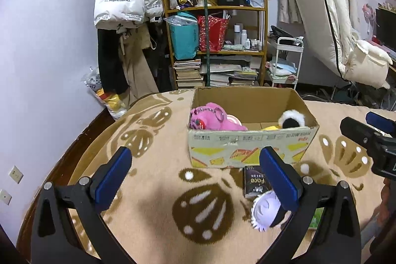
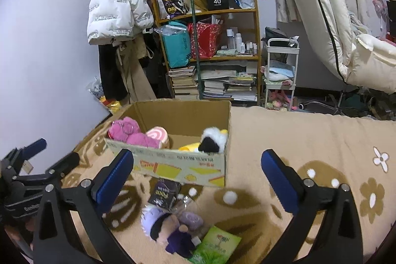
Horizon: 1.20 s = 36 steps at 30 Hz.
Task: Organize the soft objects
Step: 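Withdraw both open tools toward the doll and tissue pack, then grasp the white-haired plush doll with the left tool while the right tool grasps the green tissue pack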
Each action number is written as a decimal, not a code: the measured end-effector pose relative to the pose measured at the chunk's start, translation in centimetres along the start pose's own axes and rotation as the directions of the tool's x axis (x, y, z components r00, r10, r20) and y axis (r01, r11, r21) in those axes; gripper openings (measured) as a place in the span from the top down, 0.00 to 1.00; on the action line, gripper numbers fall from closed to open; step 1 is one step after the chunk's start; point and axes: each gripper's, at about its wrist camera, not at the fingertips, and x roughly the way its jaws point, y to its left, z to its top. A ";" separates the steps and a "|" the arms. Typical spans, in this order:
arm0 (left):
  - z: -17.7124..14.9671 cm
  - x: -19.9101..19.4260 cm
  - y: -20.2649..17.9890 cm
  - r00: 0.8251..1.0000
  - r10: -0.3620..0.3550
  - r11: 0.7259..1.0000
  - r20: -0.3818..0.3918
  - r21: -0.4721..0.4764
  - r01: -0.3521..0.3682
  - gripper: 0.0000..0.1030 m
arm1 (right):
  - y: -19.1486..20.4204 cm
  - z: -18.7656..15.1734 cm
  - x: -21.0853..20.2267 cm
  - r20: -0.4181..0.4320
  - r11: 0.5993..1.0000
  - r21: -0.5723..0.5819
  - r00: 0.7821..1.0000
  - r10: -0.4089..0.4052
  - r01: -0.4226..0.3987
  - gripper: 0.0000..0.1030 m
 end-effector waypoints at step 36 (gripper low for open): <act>-4.7 3.3 -6.0 0.975 -0.142 0.982 -0.169 0.097 0.160 0.01 | -2.4 -3.5 2.0 -0.243 0.989 0.118 0.968 -0.061 0.092 0.00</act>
